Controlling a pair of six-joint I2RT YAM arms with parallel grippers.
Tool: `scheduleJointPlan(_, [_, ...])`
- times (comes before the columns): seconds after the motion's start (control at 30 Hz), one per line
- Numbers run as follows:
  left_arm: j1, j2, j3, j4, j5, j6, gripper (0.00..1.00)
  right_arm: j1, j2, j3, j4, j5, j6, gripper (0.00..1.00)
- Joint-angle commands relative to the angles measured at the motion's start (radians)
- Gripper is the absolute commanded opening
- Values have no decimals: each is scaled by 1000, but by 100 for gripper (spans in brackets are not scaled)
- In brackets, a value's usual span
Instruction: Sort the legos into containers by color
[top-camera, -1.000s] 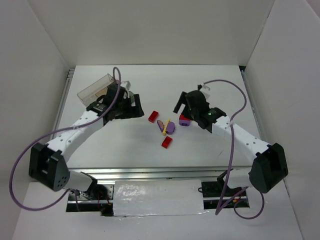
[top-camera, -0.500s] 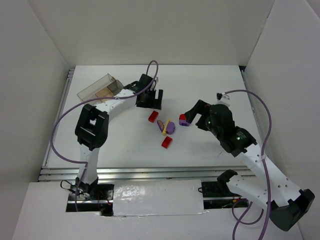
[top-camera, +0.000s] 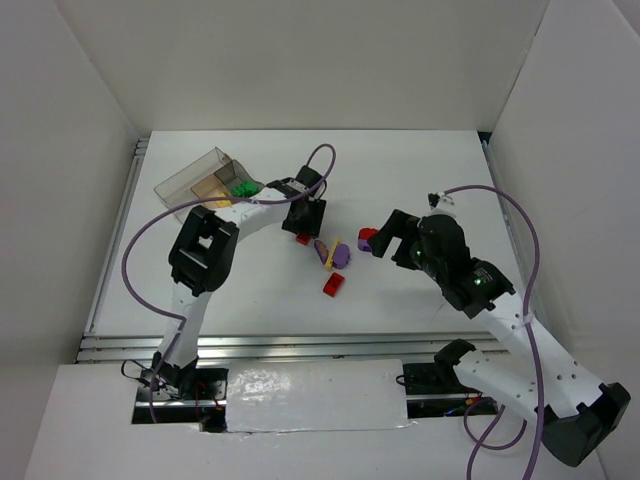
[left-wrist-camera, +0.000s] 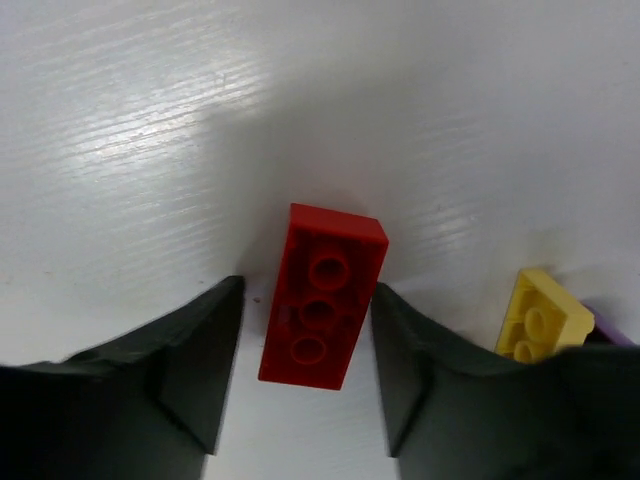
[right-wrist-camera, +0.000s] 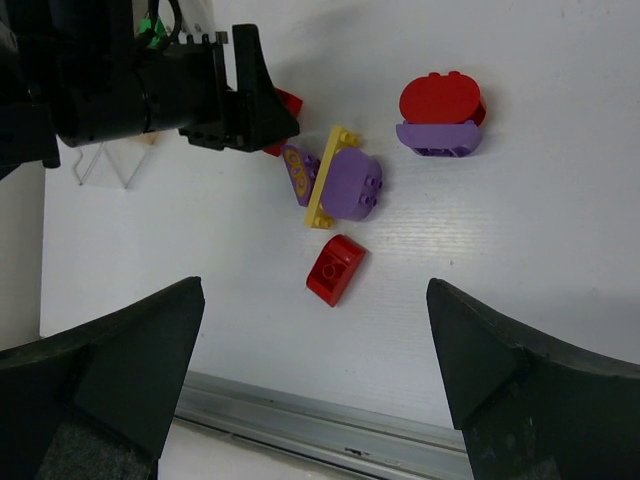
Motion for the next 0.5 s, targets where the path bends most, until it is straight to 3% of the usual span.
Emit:
scheduleJointPlan(0.0, [6, 48, 65, -38, -67, 12, 61, 4, -30, -10, 5, -11, -19, 100])
scheduleJointPlan(0.13, [7, 31, 74, -57, -129, -10, 21, 7, -52, -3, -7, 5, -24, 100])
scheduleJointPlan(0.17, [7, -11, 67, -60, -147, -25, 6, 5, -52, -6, -8, 8, -25, 100])
scheduleJointPlan(0.3, [25, -198, 22, -77, -312, -91, 0, 2, -47, -13, 2, -1, -30, 100])
scheduleJointPlan(0.4, [117, -334, -8, -152, -383, -173, 0, 4, -33, -19, 22, -30, -34, 100])
scheduleJointPlan(0.47, [237, -419, -67, -180, -400, -224, 0, 5, -29, -25, 34, -41, -39, 100])
